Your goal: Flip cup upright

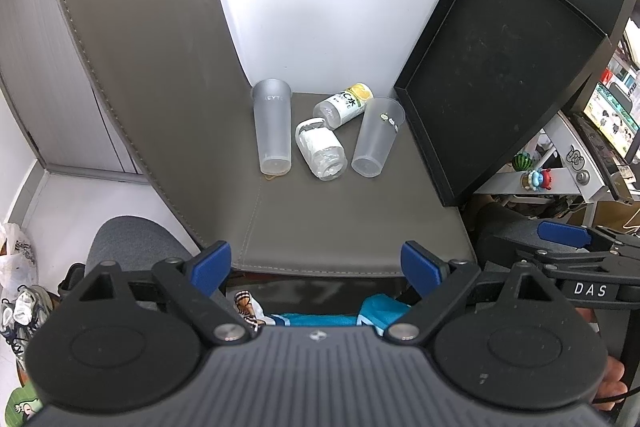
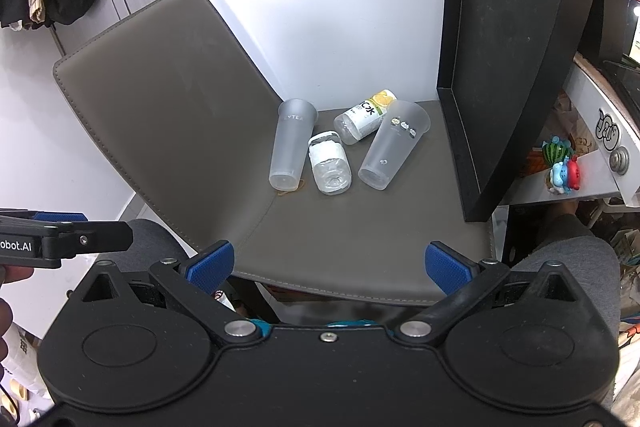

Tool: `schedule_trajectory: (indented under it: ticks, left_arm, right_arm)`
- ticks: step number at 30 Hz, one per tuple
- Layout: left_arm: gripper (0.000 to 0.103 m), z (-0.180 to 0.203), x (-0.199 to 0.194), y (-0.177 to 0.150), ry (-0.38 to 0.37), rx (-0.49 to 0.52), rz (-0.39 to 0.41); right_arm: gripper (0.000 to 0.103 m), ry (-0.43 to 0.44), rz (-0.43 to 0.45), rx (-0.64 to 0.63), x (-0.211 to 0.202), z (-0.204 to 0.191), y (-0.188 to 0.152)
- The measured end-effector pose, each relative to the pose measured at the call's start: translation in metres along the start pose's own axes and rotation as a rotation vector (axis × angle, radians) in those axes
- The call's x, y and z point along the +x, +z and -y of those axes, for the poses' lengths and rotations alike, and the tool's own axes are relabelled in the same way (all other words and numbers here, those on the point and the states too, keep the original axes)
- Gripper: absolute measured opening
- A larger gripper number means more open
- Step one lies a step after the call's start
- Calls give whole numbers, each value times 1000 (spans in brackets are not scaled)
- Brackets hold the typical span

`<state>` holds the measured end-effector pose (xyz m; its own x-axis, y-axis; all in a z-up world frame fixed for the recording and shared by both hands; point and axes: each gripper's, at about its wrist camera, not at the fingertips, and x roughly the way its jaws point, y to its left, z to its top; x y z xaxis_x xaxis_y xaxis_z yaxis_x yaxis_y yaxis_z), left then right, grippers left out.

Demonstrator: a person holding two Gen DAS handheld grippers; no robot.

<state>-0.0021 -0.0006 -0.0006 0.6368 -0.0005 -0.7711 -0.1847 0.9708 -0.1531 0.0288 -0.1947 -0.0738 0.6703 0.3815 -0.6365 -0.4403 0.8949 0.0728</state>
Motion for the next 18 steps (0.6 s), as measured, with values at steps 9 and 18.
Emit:
schedule_trajectory:
  ticks: [9, 18]
  left_arm:
    - [91, 0, 11, 7, 10, 15, 8]
    - [91, -8, 40, 27, -7, -14, -14]
  right_arm:
    - [103, 6, 4, 28, 7, 5, 1]
    - [103, -13, 17, 54, 25, 14, 10]
